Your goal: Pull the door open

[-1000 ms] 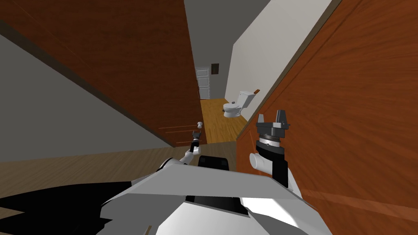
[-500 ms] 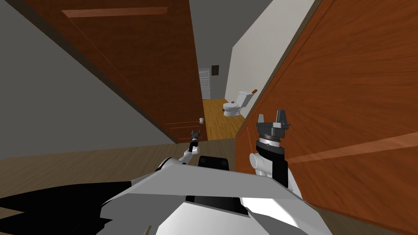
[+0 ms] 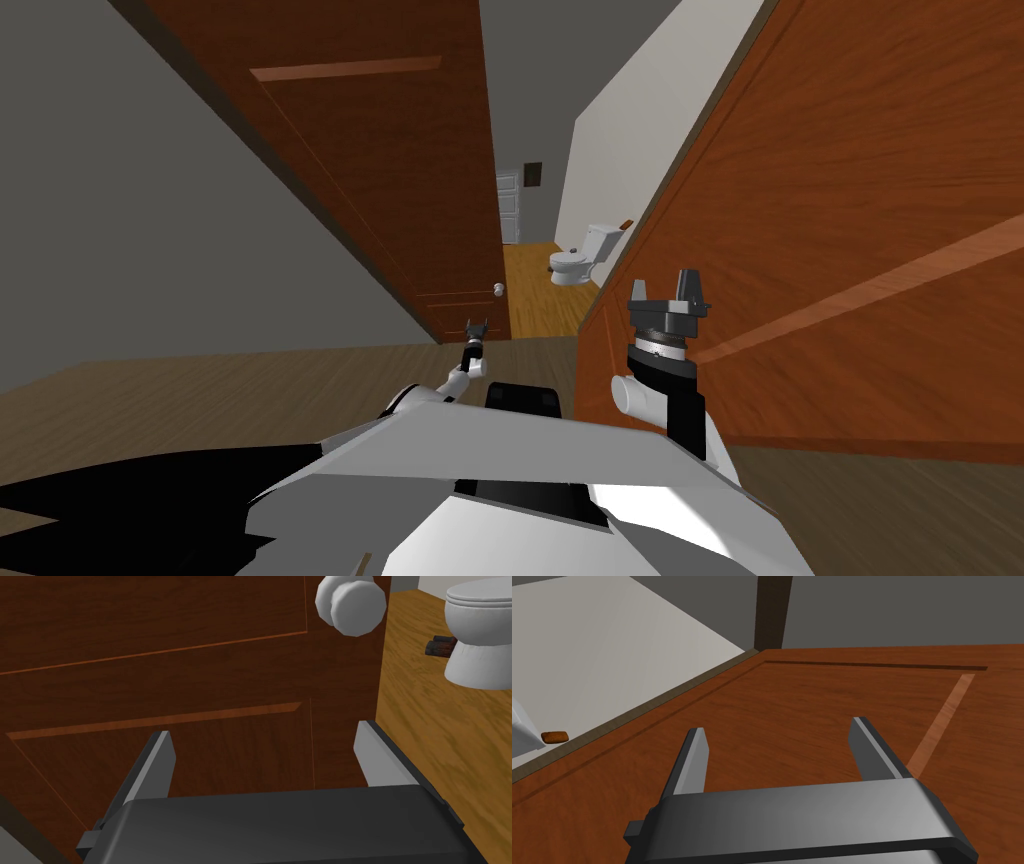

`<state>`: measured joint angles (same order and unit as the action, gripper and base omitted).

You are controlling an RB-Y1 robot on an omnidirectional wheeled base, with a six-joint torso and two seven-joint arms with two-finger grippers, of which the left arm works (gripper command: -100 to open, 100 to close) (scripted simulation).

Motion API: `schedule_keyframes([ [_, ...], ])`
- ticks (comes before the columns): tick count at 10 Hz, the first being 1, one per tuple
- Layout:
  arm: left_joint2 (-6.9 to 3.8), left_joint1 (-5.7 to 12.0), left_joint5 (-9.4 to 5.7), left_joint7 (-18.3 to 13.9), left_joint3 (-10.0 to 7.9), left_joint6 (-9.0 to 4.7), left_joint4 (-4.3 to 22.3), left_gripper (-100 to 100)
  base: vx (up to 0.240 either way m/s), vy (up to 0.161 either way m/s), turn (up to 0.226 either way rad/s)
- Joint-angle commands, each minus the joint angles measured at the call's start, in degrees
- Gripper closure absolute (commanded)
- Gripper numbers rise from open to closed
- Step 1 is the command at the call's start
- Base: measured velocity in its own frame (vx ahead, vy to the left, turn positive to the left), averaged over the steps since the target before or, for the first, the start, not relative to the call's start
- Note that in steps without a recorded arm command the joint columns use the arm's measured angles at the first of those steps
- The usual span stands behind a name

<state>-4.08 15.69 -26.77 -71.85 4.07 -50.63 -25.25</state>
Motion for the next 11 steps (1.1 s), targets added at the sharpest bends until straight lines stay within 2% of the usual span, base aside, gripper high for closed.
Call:
schedule_keyframes([
  [1, 1.72, -0.23, -0.43, 0.75, -0.42, -0.83, -0.87, -100, 0.08, 0.025, -0.106],
  [2, 2.57, -0.16, -0.57, 0.77, -0.5, -1.1, -0.87, -100, 0.135, 0.002, -0.172],
  [3, 2.57, -0.16, -0.57, 0.77, -0.5, -1.1, -0.87, -100, 0.101, -0.001, -0.039],
  [4, 3.99, -0.05, -0.77, 0.75, -0.59, -1.49, -0.88, -100, 0.11, 0.012, -0.116],
  [5, 3.99, -0.05, -0.77, 0.75, -0.59, -1.49, -0.88, -100, 0.096, 0.018, -0.077],
  [6, 5.57, 0.05, -0.97, 0.68, -0.67, -1.85, -0.92, -100, 0.113, 0.03, -0.143],
  [7, 6.49, 0.11, -1.07, 0.62, -0.7, -2.04, -0.95, -100, 0.151, 0.021, -0.174],
  [8, 5.75, -0.03, -0.97, 0.52, -0.64, -1.95, -0.99, -100, 0.068, 0.008, -0.028],
  [9, 4.04, -0.14, -0.8, 0.67, -0.67, -1.63, -1.05, -100, -0.034, 0.007, 0.06],
  [10, 4.04, -0.14, -0.8, 0.67, -0.67, -1.63, -1.05, -100, -0.062, 0.006, 0.023],
  [11, 2.41, -0.19, -0.7, 0.78, -0.7, -1.4, -0.95, -100, -0.066, 0.003, 0.038],
])
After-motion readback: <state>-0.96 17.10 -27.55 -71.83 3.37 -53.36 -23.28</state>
